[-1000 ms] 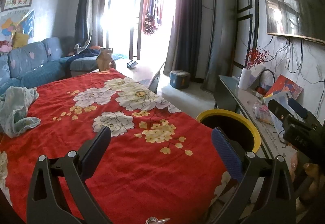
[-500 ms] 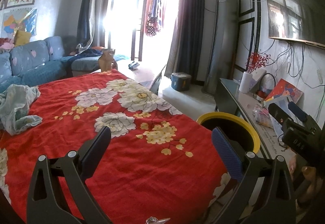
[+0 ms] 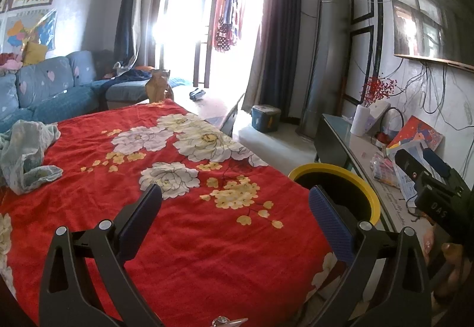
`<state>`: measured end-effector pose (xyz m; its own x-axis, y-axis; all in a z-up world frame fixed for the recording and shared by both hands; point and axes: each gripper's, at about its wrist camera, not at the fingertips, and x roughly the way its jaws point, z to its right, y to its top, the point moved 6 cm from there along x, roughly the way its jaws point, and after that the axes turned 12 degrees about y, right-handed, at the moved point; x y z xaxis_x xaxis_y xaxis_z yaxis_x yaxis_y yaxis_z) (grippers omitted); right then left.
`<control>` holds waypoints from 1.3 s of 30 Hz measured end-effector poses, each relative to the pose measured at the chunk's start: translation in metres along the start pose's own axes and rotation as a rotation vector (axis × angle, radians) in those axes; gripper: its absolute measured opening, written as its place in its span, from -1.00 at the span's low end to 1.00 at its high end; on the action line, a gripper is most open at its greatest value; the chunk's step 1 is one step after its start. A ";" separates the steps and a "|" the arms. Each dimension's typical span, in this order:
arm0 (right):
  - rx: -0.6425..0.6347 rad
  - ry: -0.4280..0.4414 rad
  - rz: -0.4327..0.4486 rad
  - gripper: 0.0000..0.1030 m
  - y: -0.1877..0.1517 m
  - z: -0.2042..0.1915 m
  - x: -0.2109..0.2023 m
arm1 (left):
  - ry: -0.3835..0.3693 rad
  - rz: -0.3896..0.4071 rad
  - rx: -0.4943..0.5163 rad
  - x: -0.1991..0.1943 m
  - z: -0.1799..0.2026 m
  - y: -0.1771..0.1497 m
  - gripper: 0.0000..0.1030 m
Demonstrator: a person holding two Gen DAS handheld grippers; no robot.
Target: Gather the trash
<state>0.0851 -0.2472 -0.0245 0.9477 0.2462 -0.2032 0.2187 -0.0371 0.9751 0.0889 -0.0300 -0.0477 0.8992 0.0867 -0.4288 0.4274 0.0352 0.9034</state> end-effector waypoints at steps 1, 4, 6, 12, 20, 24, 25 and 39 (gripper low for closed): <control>0.000 -0.001 0.001 0.79 0.001 0.000 0.000 | 0.000 0.000 0.000 0.000 0.000 0.000 0.88; 0.001 -0.001 -0.001 0.79 0.000 0.000 0.000 | 0.001 0.000 0.000 0.000 0.000 0.000 0.88; 0.002 0.000 -0.002 0.79 0.001 0.000 0.000 | 0.000 0.000 0.000 0.000 0.000 0.000 0.88; 0.006 -0.002 -0.003 0.79 0.002 0.000 -0.001 | -0.001 0.001 0.000 0.000 0.000 0.000 0.87; 0.011 -0.004 -0.008 0.79 0.001 0.002 0.000 | 0.013 -0.008 0.003 0.002 -0.003 -0.003 0.88; 0.011 -0.003 -0.009 0.79 0.001 0.003 0.000 | 0.018 -0.015 0.002 0.002 -0.003 -0.005 0.88; 0.011 -0.005 -0.007 0.79 0.001 0.003 0.000 | 0.018 -0.017 0.003 0.002 -0.003 -0.005 0.88; 0.026 0.128 -0.085 0.79 0.009 -0.028 0.023 | 0.064 -0.061 -0.023 0.002 -0.030 -0.003 0.88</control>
<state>0.1025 -0.2148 -0.0180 0.8886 0.3707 -0.2702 0.3043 -0.0357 0.9519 0.0868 -0.0004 -0.0516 0.8633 0.1467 -0.4829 0.4786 0.0654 0.8756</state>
